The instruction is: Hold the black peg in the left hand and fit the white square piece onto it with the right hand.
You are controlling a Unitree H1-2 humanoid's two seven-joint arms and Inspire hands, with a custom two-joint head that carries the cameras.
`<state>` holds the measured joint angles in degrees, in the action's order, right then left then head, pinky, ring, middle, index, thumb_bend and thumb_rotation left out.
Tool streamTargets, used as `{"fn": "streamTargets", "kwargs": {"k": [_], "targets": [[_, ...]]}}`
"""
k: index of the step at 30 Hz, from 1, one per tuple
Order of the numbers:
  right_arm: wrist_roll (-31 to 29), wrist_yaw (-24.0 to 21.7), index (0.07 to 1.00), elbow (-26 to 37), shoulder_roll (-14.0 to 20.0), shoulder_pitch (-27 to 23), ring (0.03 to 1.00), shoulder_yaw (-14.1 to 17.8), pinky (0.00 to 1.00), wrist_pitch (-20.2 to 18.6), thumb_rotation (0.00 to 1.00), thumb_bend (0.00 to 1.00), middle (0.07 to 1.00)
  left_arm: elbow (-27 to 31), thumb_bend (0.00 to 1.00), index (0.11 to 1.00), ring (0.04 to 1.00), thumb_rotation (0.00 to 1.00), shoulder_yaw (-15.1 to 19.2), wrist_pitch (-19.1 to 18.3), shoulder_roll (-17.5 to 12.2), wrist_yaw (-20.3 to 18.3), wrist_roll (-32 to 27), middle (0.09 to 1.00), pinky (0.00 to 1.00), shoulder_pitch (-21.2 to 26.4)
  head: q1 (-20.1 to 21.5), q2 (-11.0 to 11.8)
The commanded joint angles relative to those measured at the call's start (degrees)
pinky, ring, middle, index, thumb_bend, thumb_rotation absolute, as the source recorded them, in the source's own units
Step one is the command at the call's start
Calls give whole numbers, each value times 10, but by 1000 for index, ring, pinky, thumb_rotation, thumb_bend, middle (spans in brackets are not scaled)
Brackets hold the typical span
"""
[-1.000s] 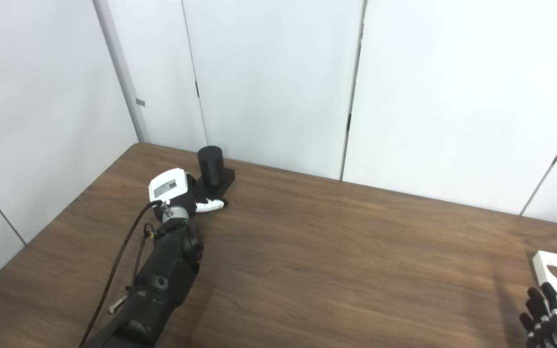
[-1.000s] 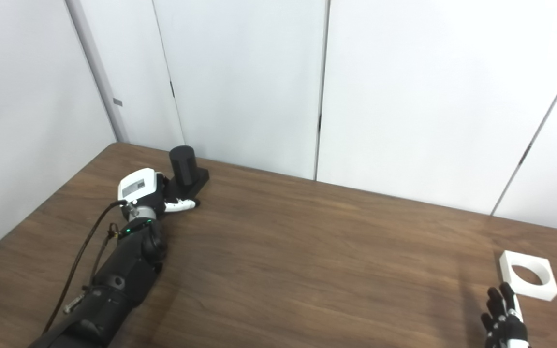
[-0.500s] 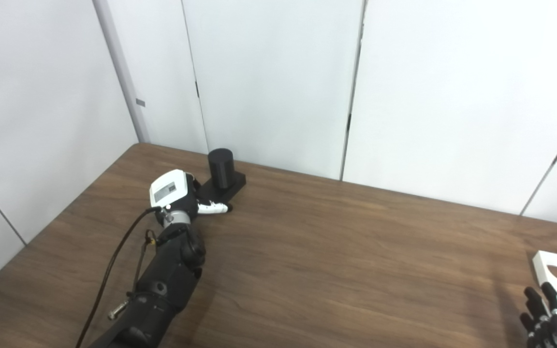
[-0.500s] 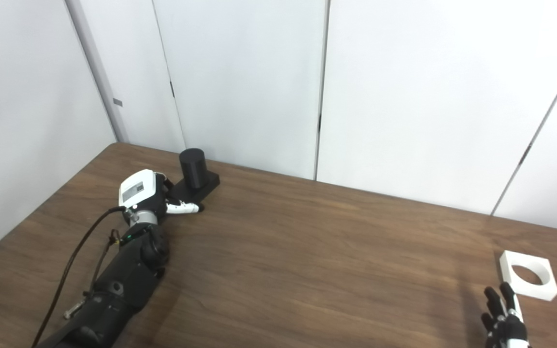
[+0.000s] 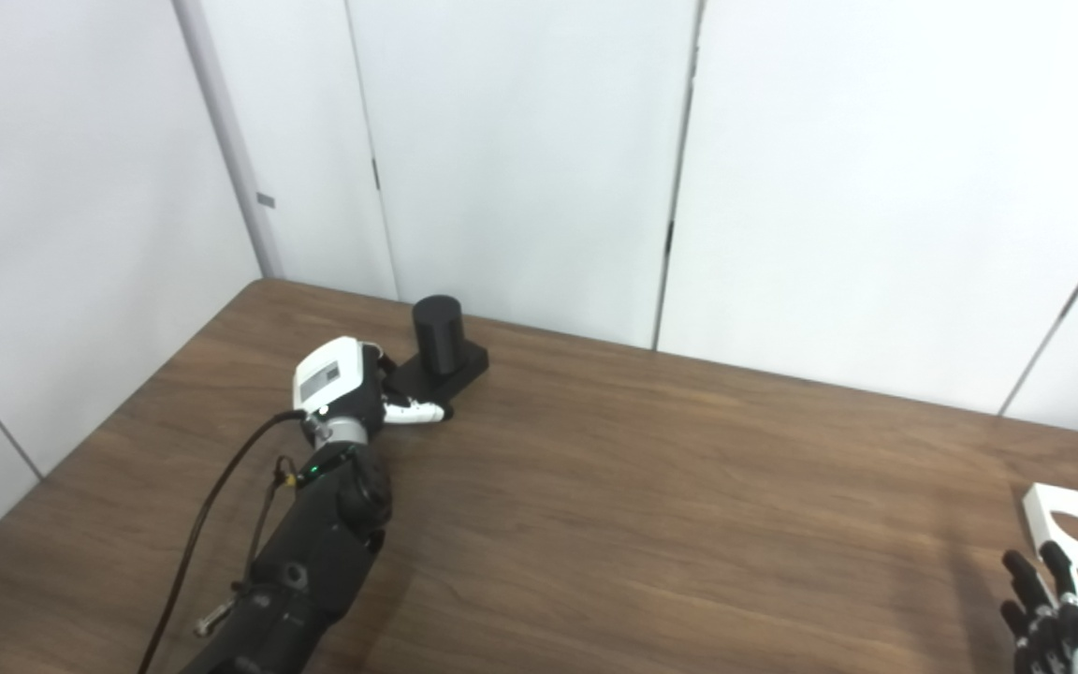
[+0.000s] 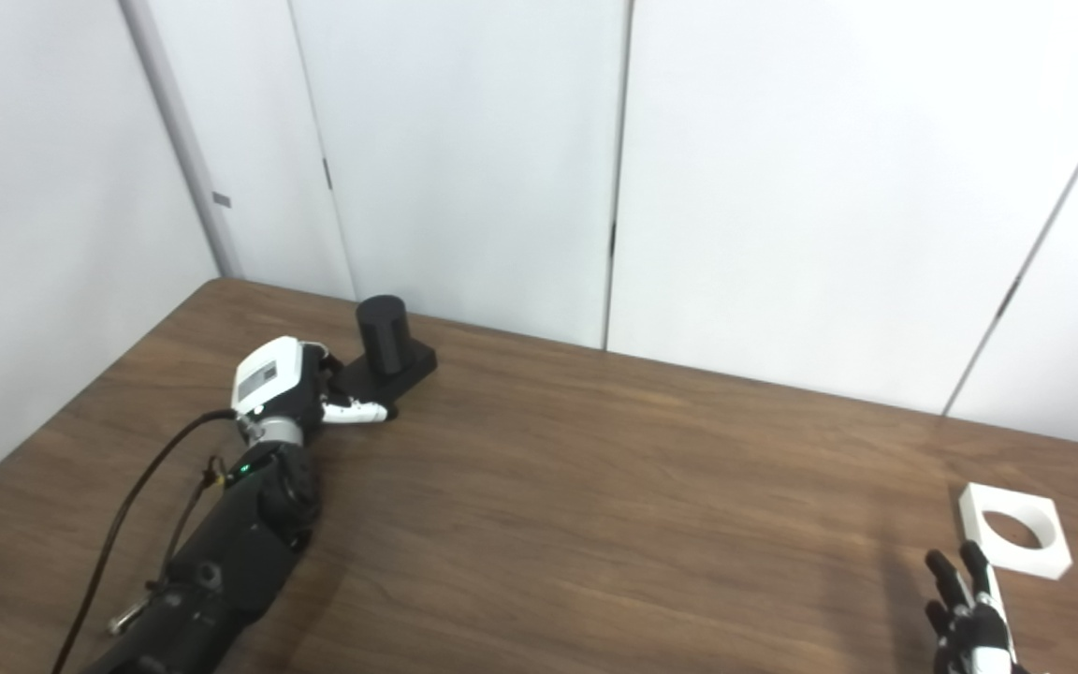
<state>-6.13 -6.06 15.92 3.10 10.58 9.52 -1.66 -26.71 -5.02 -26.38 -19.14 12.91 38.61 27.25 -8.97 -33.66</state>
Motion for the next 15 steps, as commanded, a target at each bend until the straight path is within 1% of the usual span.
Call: {"fn": "streamTargets", "kwargs": {"k": [1, 3, 6, 10, 12, 15], "targets": [[-8, 2, 1000, 22, -8, 69, 1000, -7, 1000, 12, 1000, 558, 962, 32, 523, 481, 798, 50, -5, 7, -11, -10, -6, 711, 804, 4, 3, -1], [-3, 3, 1000, 23, -8, 69, 1000, -9, 1000, 12, 1000, 541, 962, 51, 524, 481, 798, 50, -10, 6, -11, -16, -7, 715, 799, -5, 5, -3], [9, 7, 1000, 26, -8, 69, 1000, -12, 1000, 12, 1000, 523, 960, 83, 523, 480, 815, 49, -13, 14, -10, -23, -11, 720, 807, -21, 9, -5], [-1, 9, 1000, 37, -15, 71, 1000, -13, 1000, -1, 1000, 519, 959, 160, 520, 481, 818, 51, -32, -2, -14, -70, -2, 738, 821, -50, 20, -11], [3, 10, 1000, 39, -16, 70, 1000, -15, 1000, 0, 1000, 499, 958, 202, 518, 482, 812, 51, -41, -2, -16, -91, 1, 740, 805, -68, 25, -14], [6, 12, 1000, 42, -15, 71, 1000, -19, 1000, -3, 1000, 499, 958, 253, 516, 483, 816, 50, -52, 4, -18, -116, 1, 744, 800, -94, 34, -18]]}}
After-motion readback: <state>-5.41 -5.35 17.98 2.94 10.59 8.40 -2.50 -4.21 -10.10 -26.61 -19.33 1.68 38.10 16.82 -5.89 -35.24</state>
